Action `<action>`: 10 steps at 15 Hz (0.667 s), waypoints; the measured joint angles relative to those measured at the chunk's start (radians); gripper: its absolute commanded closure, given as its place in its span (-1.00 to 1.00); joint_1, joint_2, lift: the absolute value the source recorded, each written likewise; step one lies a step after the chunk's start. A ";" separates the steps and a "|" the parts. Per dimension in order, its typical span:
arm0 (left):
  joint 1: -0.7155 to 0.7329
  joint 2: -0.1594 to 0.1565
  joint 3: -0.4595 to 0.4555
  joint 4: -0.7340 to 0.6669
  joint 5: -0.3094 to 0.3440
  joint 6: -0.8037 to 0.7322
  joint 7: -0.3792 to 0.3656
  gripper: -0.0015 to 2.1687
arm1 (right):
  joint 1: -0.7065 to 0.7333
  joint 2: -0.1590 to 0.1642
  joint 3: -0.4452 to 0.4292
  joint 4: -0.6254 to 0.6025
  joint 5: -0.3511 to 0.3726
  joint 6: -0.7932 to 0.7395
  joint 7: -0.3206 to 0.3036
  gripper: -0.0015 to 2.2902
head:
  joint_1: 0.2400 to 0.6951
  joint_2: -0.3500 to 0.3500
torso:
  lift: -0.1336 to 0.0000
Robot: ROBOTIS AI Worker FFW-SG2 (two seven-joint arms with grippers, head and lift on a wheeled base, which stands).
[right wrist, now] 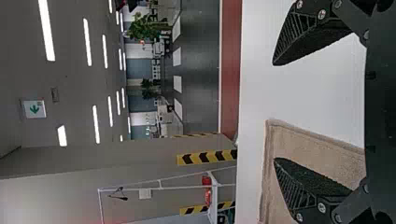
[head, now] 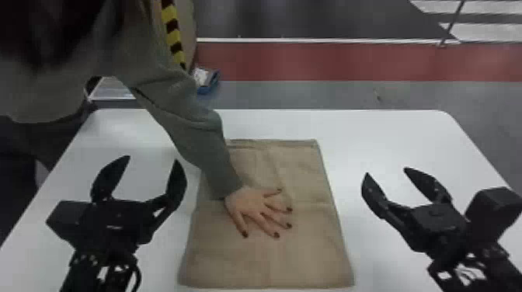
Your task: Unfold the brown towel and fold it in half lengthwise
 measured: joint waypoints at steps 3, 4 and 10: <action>0.000 0.000 0.000 0.003 0.000 0.000 0.000 -0.93 | 0.002 0.001 -0.001 0.000 -0.007 -0.003 0.000 -0.85 | 1.00 -0.02 | -0.87; 0.000 0.000 0.000 0.004 0.000 0.000 0.000 -0.93 | 0.002 0.001 -0.001 0.000 -0.009 -0.004 0.000 -0.85 | 1.00 -0.02 | -0.87; 0.000 0.000 0.000 0.006 0.000 0.000 0.000 -0.93 | 0.011 0.001 -0.003 -0.002 -0.009 -0.006 0.000 -0.85 | 1.00 -0.02 | -0.87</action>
